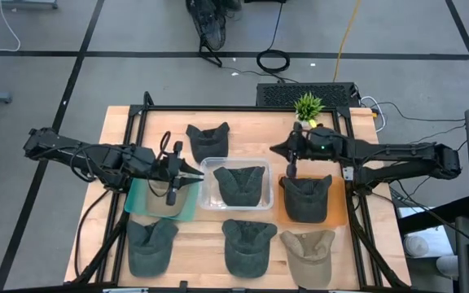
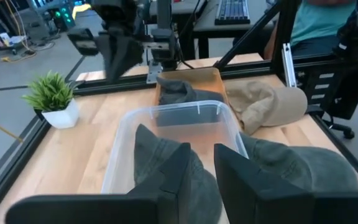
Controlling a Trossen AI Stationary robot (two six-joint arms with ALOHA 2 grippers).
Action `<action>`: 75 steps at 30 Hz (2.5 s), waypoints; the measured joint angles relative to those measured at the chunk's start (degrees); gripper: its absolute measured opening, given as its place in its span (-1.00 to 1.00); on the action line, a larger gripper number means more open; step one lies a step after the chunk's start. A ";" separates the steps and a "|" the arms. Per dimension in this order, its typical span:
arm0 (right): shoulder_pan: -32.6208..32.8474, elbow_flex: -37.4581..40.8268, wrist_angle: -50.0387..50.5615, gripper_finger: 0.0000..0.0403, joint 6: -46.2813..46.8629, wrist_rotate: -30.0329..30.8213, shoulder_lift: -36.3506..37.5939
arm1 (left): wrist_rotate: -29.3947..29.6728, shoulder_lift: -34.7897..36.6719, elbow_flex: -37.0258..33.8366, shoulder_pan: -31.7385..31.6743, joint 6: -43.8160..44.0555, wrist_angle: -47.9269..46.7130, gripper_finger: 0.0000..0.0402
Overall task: Pick & Place hat
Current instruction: Put the left gray cap into the transparent bin
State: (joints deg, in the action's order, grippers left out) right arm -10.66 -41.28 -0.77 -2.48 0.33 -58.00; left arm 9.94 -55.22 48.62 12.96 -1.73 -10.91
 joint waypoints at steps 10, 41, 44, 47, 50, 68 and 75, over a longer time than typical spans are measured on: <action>0.66 -0.32 1.06 -0.93 1.92 -10.84 0.70 | 1.03 0.00 0.00 0.28 -1.68 -0.40 -0.60; 9.29 -0.17 1.05 -0.71 4.59 -10.92 0.68 | -0.52 -3.40 0.15 13.45 12.62 -0.66 -0.02; 9.27 -0.17 1.04 -0.70 3.38 -10.89 0.68 | 1.14 -4.47 0.35 17.98 20.42 -7.77 0.00; 9.27 -0.16 0.82 -0.70 2.27 -10.89 0.68 | 3.52 -6.28 2.04 22.01 29.38 -16.13 -0.04; 9.26 -0.15 -0.74 -0.70 0.77 -10.89 0.68 | 2.97 -8.96 4.55 25.34 37.20 -24.19 -0.10; 5.44 -0.15 -5.65 -0.71 -4.29 -10.61 0.66 | -11.28 -27.44 21.51 27.64 53.95 -42.40 -0.39; 4.87 -0.15 -5.22 -0.71 -6.29 -10.63 1.00 | -25.18 -30.33 21.51 32.18 69.37 -42.60 -0.39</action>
State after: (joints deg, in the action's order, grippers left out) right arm -5.78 -41.43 -5.99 -8.77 -10.31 -57.00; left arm -15.25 -85.55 70.13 45.14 67.64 -53.52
